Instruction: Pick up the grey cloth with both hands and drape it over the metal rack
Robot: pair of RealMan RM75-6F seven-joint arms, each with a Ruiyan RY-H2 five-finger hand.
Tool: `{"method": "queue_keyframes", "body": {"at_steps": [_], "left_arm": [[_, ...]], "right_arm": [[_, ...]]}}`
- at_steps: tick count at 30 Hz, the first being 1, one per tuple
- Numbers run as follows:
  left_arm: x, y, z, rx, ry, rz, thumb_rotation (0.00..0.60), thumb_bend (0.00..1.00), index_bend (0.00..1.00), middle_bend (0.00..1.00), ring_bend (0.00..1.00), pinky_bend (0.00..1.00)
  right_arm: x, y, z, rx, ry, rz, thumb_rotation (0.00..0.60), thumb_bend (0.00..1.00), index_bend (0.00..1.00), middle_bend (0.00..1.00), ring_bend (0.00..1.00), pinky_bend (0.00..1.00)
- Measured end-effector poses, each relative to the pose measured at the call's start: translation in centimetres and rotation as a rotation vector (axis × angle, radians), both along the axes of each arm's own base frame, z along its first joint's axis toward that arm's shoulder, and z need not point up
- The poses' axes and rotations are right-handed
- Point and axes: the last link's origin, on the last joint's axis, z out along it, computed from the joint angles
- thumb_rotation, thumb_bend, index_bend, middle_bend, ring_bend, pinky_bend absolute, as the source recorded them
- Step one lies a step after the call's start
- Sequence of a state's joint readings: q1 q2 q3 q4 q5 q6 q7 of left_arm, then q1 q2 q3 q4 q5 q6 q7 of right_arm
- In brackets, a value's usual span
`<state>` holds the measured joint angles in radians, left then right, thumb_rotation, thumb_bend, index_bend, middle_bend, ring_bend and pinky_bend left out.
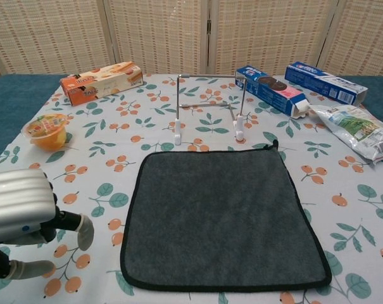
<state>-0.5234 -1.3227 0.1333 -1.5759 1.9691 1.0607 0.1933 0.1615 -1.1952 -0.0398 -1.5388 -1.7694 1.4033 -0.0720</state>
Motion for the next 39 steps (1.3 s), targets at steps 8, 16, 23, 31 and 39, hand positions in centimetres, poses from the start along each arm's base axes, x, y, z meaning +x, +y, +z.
{"method": "queue_keyframes", "body": {"at_steps": [8,16,23,31,39], "left_arm": [[0.7,-0.3,-0.7,-0.022,-0.006,0.008,0.600,0.29,0.40,1.00,0.98,1.00],[1.8,-0.6,-2.0,-0.032,-0.047,0.011,0.600,0.29,0.41,1.00,0.98,1.00],[2.8,-0.2,-4.1,-0.041,-0.065,-0.007,0.600,0.29,0.40,1.00,0.98,1.00],[3.1,-0.1,-5.8,-0.047,-0.056,-0.010,0.600,0.29,0.40,1.00,0.98,1.00],[3.3,-0.2,-6.7,-0.049,-0.059,-0.007,0.600,0.29,0.40,1.00,0.98,1.00]], "right_arm": [[0.6,-0.3,-2.5,0.053,0.037,0.080,0.600,0.21,0.39,0.84,0.76,0.87],[1.0,-0.5,-3.0,0.071,0.031,0.096,0.600,0.20,0.39,0.84,0.77,0.88],[0.7,-0.5,-2.7,0.065,0.034,0.085,0.600,0.20,0.39,0.84,0.77,0.88],[1.4,-0.4,-4.4,0.110,0.035,0.129,0.600,0.17,0.39,0.84,0.77,0.88],[2.1,0.1,-5.8,0.150,0.029,0.173,0.600,0.10,0.39,0.84,0.77,0.88]]}}
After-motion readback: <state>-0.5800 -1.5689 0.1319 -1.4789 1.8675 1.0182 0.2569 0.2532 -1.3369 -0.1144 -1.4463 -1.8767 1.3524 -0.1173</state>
